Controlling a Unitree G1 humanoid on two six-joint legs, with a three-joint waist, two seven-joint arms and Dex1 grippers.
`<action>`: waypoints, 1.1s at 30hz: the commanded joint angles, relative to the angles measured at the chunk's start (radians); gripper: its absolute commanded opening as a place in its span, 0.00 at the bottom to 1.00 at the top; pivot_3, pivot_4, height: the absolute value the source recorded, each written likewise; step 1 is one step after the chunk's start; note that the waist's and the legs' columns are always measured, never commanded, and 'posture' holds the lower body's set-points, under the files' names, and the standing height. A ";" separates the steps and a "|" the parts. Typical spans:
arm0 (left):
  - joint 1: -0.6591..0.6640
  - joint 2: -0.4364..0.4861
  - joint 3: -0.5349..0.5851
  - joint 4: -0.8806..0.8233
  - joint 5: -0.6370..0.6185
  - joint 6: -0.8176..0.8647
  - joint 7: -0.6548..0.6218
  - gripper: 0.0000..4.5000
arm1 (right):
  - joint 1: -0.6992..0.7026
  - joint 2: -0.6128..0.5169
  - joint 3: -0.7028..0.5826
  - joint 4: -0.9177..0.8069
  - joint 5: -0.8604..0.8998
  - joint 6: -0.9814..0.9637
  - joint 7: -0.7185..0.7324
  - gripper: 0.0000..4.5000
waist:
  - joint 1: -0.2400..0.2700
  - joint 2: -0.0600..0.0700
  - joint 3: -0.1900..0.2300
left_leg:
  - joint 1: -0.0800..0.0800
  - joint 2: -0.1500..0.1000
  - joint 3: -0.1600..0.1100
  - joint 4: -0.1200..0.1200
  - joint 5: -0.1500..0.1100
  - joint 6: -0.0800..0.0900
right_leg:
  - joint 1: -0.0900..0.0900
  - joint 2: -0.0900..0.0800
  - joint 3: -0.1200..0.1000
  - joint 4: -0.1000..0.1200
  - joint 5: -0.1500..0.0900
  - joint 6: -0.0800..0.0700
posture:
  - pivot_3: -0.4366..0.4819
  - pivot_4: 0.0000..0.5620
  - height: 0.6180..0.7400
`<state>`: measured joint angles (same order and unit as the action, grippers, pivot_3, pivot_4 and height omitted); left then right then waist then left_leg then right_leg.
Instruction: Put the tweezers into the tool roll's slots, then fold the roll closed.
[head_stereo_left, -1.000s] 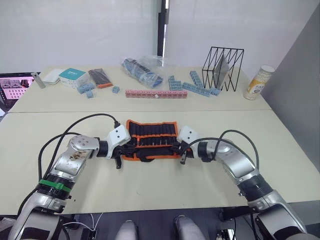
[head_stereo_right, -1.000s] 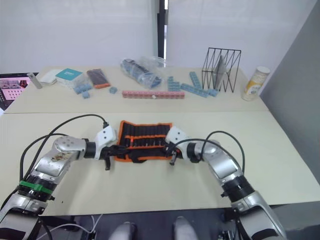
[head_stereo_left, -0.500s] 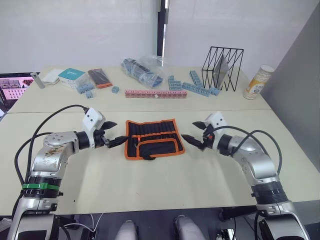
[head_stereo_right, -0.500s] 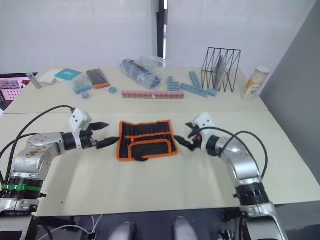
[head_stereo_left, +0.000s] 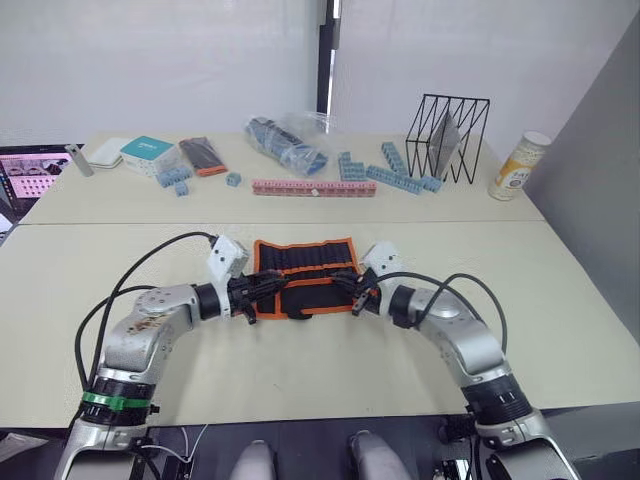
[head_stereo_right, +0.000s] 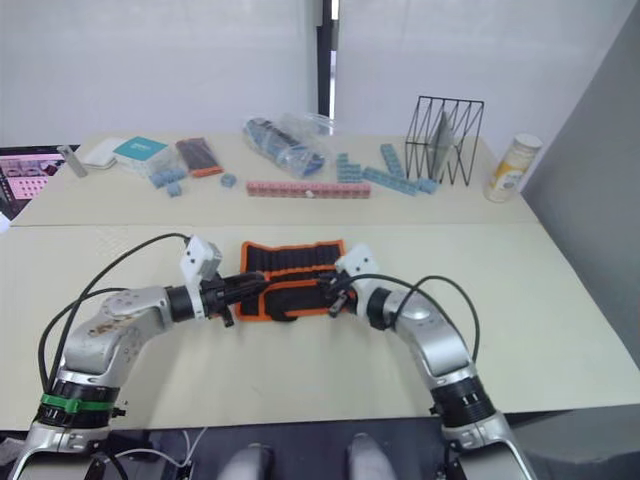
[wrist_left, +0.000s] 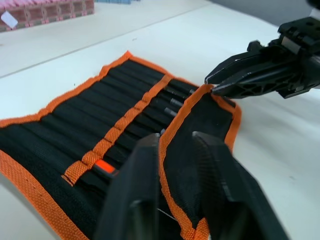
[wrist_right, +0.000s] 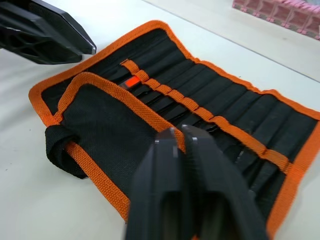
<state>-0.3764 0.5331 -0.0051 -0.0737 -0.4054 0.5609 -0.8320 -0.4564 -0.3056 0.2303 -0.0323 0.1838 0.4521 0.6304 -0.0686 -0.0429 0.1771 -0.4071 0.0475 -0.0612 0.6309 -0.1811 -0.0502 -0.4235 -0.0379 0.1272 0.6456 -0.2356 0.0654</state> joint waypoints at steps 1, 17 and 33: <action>0.007 -0.026 -0.029 -0.021 0.030 -0.029 0.031 0.00 | -0.007 0.019 0.015 -0.005 -0.024 -0.020 -0.014 0.00 | 0.000 0.000 0.000 | 0.000 0.000 0.000 0.000 0.000 0.000 | 0.000 0.000 0.000 0.000 0.000 0.000 | 0.48 0.27 0.97; 0.049 -0.097 -0.035 0.216 0.148 -0.223 0.128 0.00 | 0.025 0.078 -0.021 0.187 -0.105 -0.104 -0.122 0.00 | -0.002 0.000 0.000 | 0.003 0.000 0.000 0.000 0.000 0.000 | 0.002 0.000 0.000 0.000 0.001 0.000 | 0.48 0.27 0.97; 0.004 -0.090 0.067 0.066 -0.044 -0.145 0.054 0.00 | 0.089 0.106 -0.257 -0.088 0.269 -0.005 -0.033 0.00 | -0.005 0.000 0.000 | 0.001 0.000 0.001 -0.001 0.003 0.004 | 0.000 0.000 0.001 0.000 0.002 0.001 | 0.48 0.27 0.97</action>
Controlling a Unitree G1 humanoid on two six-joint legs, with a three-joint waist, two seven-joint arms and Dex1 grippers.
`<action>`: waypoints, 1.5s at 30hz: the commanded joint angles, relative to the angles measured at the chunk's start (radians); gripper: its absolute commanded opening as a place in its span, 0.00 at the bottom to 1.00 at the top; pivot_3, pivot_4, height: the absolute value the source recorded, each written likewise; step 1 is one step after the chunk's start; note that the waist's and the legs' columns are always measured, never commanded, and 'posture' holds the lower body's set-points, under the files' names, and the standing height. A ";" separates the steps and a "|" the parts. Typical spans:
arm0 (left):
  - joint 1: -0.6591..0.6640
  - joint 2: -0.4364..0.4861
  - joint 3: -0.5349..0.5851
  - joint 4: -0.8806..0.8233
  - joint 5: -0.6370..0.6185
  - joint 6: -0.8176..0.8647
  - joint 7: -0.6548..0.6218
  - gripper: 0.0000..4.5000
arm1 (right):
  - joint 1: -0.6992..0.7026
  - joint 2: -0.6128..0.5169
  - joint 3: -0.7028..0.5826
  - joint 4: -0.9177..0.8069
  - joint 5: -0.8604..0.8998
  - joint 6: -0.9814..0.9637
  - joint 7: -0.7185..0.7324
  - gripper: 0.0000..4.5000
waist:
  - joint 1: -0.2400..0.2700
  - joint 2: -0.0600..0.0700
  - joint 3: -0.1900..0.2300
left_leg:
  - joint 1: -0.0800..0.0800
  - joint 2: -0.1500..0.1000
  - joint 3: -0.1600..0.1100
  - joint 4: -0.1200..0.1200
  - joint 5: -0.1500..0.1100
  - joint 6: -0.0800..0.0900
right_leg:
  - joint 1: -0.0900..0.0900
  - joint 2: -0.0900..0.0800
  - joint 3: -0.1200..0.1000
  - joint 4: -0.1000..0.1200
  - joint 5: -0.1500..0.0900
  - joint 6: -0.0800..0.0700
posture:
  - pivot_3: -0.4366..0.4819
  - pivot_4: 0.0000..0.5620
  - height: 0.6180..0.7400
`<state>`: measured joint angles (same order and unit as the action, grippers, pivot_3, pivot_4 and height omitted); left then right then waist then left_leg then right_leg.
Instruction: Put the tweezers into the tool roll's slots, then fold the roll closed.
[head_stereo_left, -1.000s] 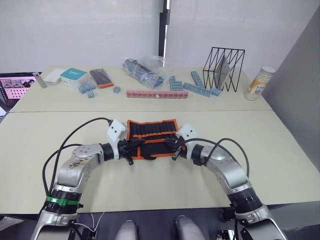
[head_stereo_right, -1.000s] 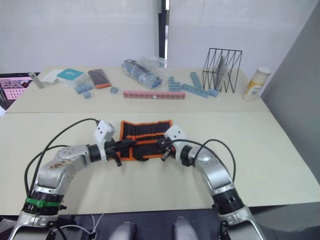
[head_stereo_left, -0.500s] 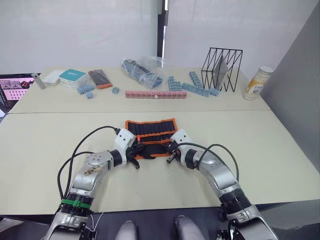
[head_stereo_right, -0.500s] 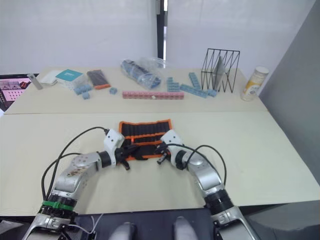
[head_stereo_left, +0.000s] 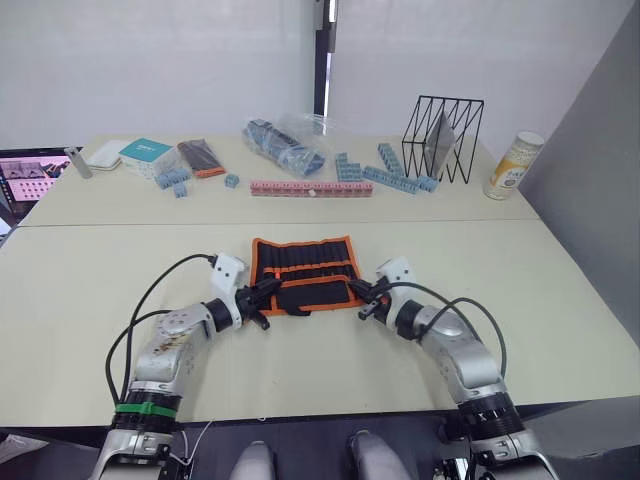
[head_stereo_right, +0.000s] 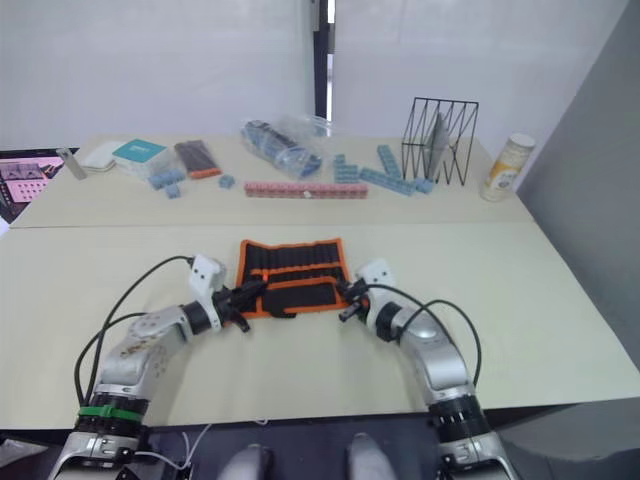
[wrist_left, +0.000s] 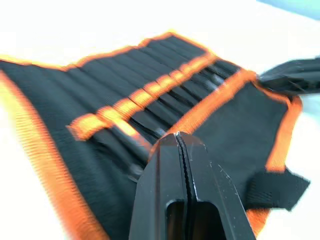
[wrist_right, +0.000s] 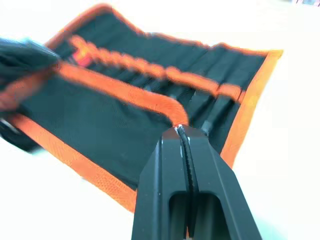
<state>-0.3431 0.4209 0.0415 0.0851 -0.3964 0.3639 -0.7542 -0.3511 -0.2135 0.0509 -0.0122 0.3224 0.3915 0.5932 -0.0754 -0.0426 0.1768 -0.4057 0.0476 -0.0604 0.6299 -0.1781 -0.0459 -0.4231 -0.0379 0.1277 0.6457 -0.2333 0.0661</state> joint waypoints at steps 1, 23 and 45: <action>-0.041 0.029 0.031 -0.122 -0.081 0.092 -0.024 0.00 | -0.014 0.011 -0.097 -0.130 0.159 0.083 0.001 0.00 | 0.003 0.000 0.000 | 0.000 0.000 0.000 -0.001 0.000 0.000 | 0.000 0.000 0.000 0.000 0.000 0.000 | 0.48 0.27 0.97; -0.077 0.199 -0.110 -0.155 0.014 0.150 -0.169 0.00 | 0.011 -0.127 -0.083 -0.186 0.192 0.379 -0.059 0.99 | 0.004 0.000 0.000 | -0.003 0.000 0.000 -0.004 0.000 0.000 | -0.002 -0.001 0.000 -0.005 -0.001 -0.001 | 0.48 0.27 0.97; -0.006 0.347 0.035 -0.172 -0.060 0.163 -0.279 0.00 | -0.114 -0.041 -0.038 -0.016 0.182 0.468 -0.083 0.99 | 0.001 0.000 0.001 | -0.002 0.000 0.000 -0.004 0.000 0.000 | -0.003 0.000 -0.001 -0.005 -0.001 -0.002 | 0.48 0.27 0.97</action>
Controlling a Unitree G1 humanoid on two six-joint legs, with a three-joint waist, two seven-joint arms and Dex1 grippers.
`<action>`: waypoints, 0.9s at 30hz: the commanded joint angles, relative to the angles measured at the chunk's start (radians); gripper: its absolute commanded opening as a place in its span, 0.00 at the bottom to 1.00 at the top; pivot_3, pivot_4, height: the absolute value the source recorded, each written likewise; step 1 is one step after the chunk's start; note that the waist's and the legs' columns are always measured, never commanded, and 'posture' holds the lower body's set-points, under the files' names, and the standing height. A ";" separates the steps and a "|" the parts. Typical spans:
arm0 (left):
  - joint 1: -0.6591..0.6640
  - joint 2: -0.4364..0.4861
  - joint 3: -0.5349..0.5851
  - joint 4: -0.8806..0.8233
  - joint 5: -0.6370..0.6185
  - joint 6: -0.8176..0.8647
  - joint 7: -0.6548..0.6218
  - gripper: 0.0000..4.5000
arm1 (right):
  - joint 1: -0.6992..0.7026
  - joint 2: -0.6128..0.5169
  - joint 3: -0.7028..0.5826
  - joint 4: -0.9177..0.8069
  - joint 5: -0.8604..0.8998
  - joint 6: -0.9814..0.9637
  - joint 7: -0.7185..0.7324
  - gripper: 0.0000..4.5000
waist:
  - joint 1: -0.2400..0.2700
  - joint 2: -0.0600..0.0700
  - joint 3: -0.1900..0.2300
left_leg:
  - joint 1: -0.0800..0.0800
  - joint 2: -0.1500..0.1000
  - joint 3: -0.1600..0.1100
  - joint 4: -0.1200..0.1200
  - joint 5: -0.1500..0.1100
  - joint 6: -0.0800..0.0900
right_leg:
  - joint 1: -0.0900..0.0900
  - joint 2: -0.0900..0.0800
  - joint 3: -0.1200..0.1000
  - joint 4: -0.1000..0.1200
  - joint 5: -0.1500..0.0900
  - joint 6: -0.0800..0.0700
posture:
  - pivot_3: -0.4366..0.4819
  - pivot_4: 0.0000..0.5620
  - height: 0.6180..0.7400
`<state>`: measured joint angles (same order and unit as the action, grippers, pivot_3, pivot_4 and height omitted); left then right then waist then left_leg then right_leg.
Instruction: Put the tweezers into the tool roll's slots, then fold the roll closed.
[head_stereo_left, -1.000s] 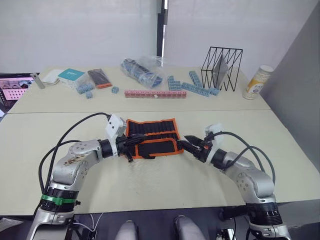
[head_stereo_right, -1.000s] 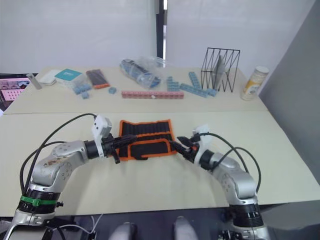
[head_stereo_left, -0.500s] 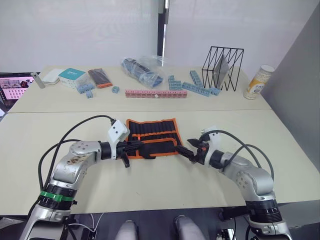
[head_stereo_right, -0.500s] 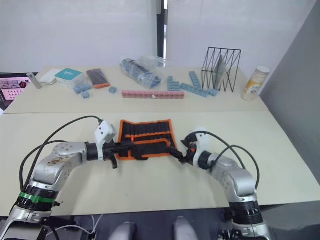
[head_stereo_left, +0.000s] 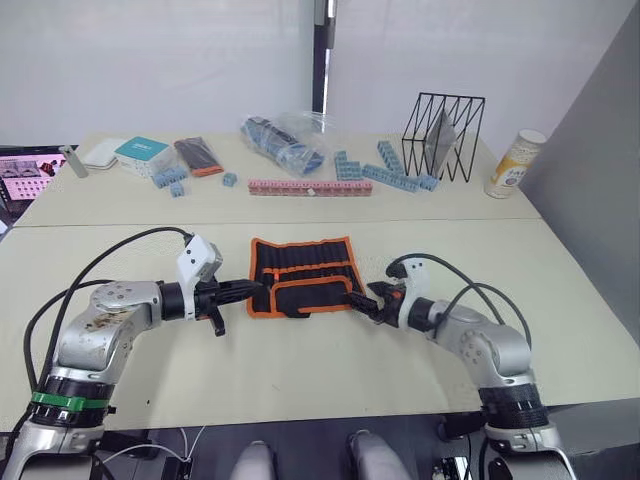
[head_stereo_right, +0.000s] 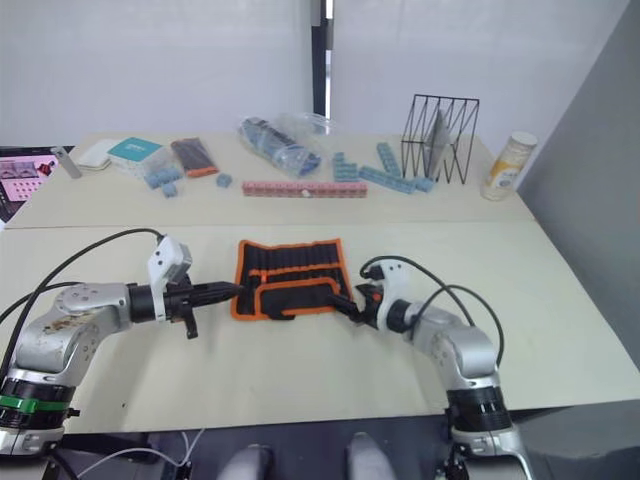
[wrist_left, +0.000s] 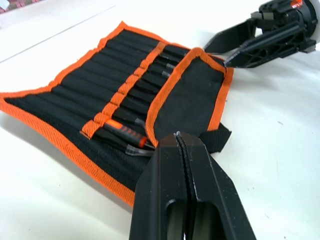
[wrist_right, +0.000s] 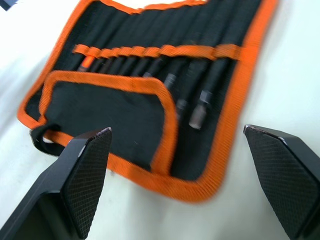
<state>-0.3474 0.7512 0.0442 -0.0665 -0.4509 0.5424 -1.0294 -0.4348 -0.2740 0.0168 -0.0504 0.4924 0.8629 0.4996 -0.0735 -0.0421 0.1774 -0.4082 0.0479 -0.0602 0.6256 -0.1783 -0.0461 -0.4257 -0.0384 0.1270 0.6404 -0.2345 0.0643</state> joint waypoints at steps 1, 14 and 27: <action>-0.001 0.018 0.034 -0.021 -0.006 -0.016 -0.002 0.00 | -0.040 0.027 -0.010 0.038 0.015 -0.007 0.012 0.99 | -0.001 0.000 0.000 | 0.000 0.000 0.000 0.000 0.000 0.000 | 0.000 0.000 0.000 0.000 0.000 0.000 | 0.48 0.27 0.97; 0.008 0.008 0.041 0.022 0.041 -0.085 0.035 0.00 | -0.104 0.066 -0.151 0.189 0.148 0.024 0.102 0.88 | -0.001 0.000 0.000 | 0.000 0.000 0.000 0.000 0.000 0.000 | 0.000 0.000 0.000 0.000 0.000 0.000 | 0.48 0.27 0.97; 0.043 -0.004 0.047 0.011 0.032 -0.085 0.060 0.00 | -0.088 0.082 -0.153 0.204 0.156 0.021 0.104 0.00 | -0.002 0.000 0.000 | 0.000 0.000 0.000 -0.001 0.000 0.000 | 0.000 0.000 0.000 0.000 0.000 0.000 | 0.48 0.27 0.97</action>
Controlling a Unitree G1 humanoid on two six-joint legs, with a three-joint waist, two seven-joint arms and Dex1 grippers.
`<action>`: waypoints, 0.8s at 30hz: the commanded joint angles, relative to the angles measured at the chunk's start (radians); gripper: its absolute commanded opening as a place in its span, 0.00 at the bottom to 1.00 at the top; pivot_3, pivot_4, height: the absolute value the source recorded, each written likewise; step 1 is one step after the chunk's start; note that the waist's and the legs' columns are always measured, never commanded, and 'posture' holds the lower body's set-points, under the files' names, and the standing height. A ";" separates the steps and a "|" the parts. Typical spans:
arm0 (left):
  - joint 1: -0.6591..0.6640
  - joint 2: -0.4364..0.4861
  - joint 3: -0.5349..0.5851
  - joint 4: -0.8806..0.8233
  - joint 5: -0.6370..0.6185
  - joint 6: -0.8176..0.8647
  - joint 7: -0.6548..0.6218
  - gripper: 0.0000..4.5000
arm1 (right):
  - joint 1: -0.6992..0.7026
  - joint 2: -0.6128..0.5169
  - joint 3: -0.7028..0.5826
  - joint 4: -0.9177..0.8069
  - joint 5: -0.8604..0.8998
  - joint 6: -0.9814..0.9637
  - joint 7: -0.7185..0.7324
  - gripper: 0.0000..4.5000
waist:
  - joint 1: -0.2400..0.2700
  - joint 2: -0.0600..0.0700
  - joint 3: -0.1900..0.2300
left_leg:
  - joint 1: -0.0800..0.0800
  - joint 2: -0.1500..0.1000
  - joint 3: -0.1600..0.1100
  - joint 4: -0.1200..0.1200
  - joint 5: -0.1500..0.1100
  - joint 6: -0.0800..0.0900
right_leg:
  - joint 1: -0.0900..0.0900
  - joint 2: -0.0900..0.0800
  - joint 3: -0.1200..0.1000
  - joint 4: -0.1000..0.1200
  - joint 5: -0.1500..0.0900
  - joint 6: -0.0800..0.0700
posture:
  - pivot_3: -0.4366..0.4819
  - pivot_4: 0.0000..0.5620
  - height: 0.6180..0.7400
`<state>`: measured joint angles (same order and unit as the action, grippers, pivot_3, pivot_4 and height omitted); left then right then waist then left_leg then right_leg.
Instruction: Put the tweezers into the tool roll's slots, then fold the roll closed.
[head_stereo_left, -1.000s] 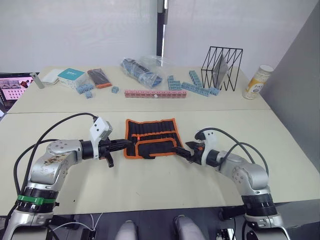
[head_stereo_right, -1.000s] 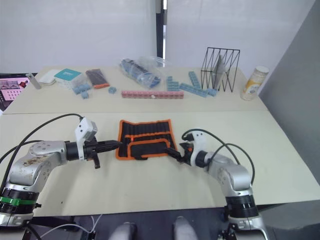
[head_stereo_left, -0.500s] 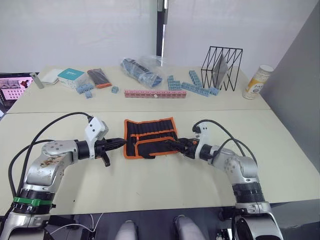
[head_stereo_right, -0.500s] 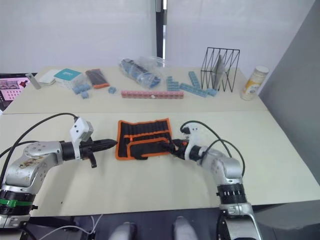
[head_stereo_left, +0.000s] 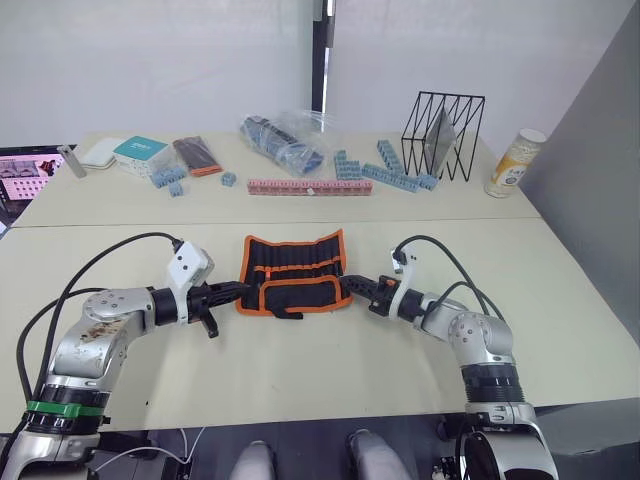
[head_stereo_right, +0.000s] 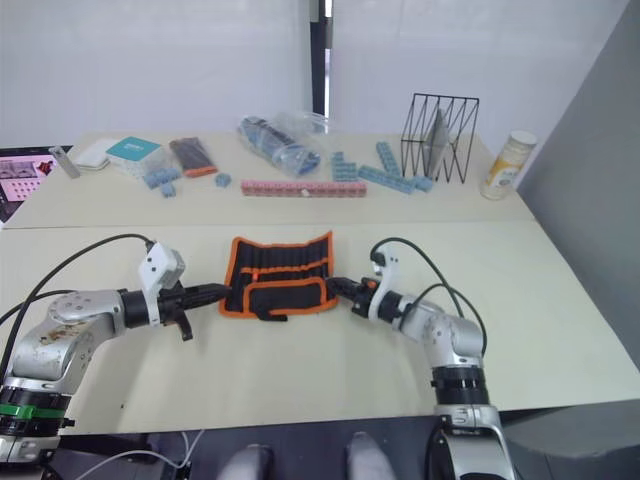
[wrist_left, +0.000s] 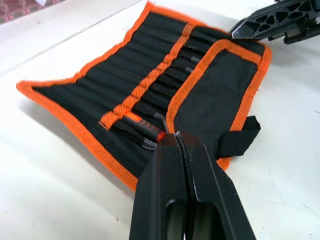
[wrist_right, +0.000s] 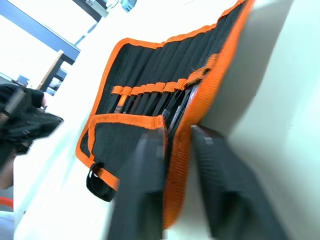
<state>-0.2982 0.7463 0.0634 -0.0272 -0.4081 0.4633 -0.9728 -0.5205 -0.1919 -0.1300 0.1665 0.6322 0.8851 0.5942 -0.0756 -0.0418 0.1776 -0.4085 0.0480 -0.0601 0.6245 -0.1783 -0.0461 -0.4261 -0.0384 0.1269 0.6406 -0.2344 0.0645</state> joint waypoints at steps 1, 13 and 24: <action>-0.007 0.001 0.028 -0.027 -0.010 -0.007 0.004 0.00 | 0.000 -0.001 -0.007 -0.016 0.018 0.000 0.009 0.00 | 0.001 0.000 0.000 | 0.000 0.000 0.000 0.000 0.000 0.000 | 0.000 0.000 0.000 0.000 0.000 0.000 | 0.48 0.27 0.97; -0.020 -0.016 0.013 -0.016 -0.016 -0.010 -0.008 0.00 | 0.094 -0.074 -0.098 -0.165 0.094 0.084 -0.035 0.00 | 0.009 0.000 0.000 | -0.002 0.000 0.000 0.000 0.000 0.000 | 0.000 0.000 0.000 -0.001 0.000 0.000 | 0.48 0.27 0.97; -0.025 -0.044 -0.011 -0.017 -0.021 0.000 -0.031 0.00 | 0.148 -0.135 -0.171 -0.321 0.186 0.197 -0.139 0.00 | 0.001 0.000 0.000 | -0.001 0.000 0.000 0.000 0.000 0.000 | 0.000 0.000 0.000 -0.001 0.000 0.000 | 0.48 0.27 0.97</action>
<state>-0.3076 0.7006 0.0470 -0.0253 -0.4208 0.4633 -0.9958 -0.3471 -0.3254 -0.2765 -0.1055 0.7782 1.0637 0.4776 -0.0744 -0.0414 0.1779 -0.4097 0.0478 -0.0601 0.6246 -0.1784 -0.0461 -0.4267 -0.0386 0.1270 0.6397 -0.2347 0.0646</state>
